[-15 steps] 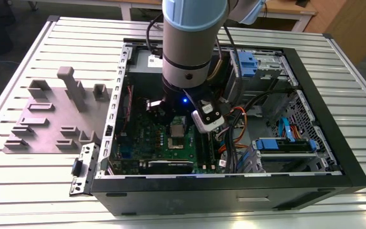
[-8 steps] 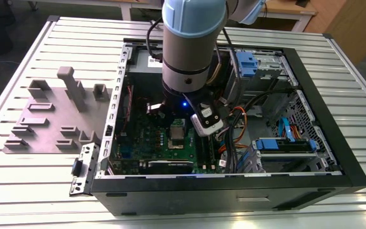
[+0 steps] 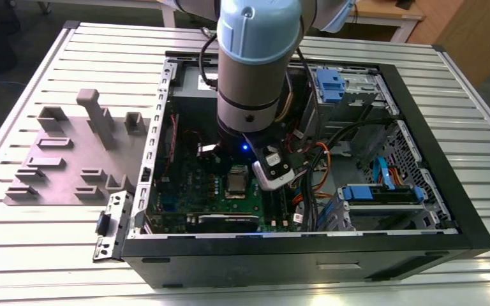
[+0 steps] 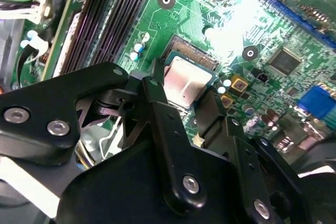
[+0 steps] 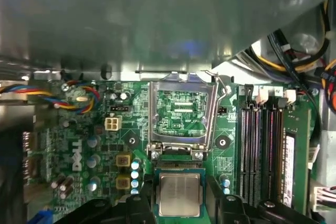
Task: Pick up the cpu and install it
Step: 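Place the cpu into insertion slot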
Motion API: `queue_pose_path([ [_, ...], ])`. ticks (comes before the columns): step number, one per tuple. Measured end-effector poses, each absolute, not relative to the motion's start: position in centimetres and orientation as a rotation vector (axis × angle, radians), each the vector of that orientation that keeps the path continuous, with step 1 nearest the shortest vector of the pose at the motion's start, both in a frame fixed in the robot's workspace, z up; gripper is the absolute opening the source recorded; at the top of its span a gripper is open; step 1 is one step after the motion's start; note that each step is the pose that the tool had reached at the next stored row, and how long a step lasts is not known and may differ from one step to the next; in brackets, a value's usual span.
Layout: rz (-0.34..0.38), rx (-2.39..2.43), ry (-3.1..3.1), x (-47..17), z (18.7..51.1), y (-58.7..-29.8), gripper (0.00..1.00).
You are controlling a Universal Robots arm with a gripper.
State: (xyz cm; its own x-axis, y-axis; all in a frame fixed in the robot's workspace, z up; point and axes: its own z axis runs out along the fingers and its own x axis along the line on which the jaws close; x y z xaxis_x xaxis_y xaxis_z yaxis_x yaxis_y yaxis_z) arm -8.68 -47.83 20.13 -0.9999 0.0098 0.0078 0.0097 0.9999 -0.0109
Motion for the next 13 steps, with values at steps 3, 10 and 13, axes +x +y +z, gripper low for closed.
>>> queue_pose_path([
  [3,0.017,-0.023,-3.134,-8.70,19.73,-47.88,0.47],
  [10,0.017,-0.023,-3.134,-8.78,19.19,-47.99,0.47],
  [13,0.017,-0.025,-3.134,-8.78,19.04,-48.03,0.47],
])
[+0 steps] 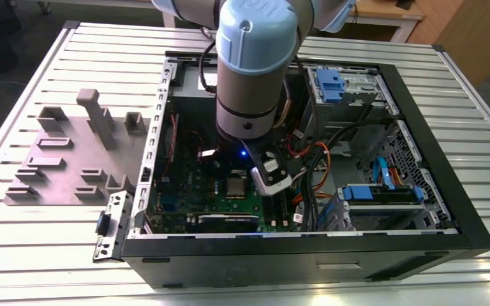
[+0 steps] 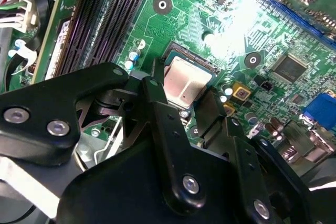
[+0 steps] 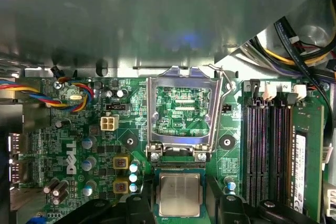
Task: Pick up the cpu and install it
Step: 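Place the cpu into insertion slot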
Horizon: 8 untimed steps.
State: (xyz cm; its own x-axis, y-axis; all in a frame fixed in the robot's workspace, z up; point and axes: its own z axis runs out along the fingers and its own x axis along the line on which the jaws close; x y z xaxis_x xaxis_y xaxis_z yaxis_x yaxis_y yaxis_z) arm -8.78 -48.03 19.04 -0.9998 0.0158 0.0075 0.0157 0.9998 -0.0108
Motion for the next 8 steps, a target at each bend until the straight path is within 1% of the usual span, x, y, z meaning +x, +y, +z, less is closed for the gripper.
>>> queue_pose_path([
  [8,0.017,-0.025,-3.133,-8.78,18.82,-48.04,0.47],
])
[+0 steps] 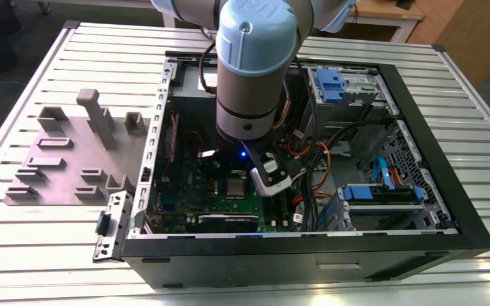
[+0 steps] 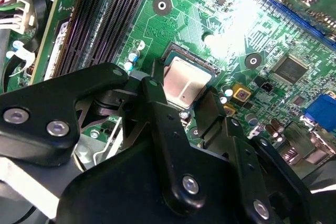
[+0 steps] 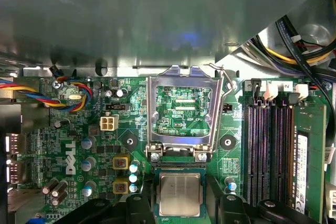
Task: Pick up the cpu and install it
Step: 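Place the cpu into insertion slot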
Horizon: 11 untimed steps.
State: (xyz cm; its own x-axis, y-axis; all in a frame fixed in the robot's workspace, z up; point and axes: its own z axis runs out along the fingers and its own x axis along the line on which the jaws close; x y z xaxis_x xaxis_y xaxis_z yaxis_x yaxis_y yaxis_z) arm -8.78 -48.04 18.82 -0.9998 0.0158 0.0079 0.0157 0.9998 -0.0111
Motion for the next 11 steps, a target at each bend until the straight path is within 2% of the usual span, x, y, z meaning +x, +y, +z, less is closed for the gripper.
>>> queue_pose_path([
  [11,0.017,-0.024,-3.134,-8.87,19.12,-48.05,0.47],
])
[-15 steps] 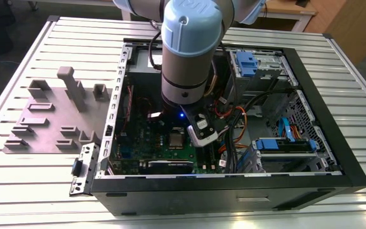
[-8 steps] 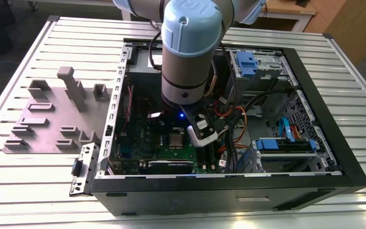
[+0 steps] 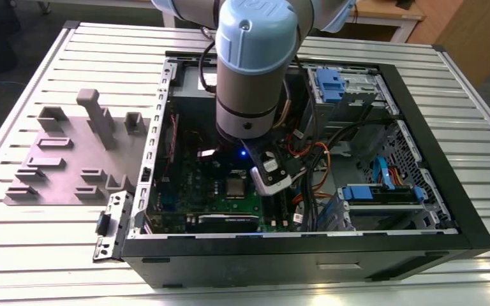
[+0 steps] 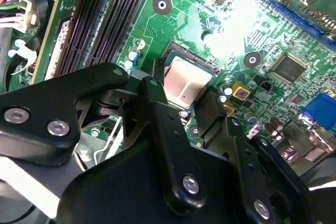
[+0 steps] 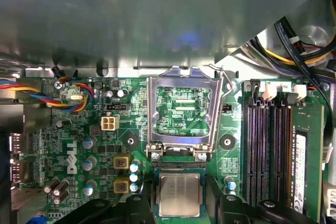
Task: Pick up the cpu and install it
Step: 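Place the cpu into insertion slot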
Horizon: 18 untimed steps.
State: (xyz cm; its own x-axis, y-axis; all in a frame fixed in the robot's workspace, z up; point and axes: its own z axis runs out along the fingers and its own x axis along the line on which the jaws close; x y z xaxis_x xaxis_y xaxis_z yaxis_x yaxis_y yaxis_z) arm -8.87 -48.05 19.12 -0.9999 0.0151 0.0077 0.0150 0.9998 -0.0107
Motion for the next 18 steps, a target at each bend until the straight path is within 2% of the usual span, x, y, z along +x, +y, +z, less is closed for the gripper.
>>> queue_pose_path([
  [18,0.008,-0.013,-3.135,-8.92,18.95,-48.17,0.47],
])
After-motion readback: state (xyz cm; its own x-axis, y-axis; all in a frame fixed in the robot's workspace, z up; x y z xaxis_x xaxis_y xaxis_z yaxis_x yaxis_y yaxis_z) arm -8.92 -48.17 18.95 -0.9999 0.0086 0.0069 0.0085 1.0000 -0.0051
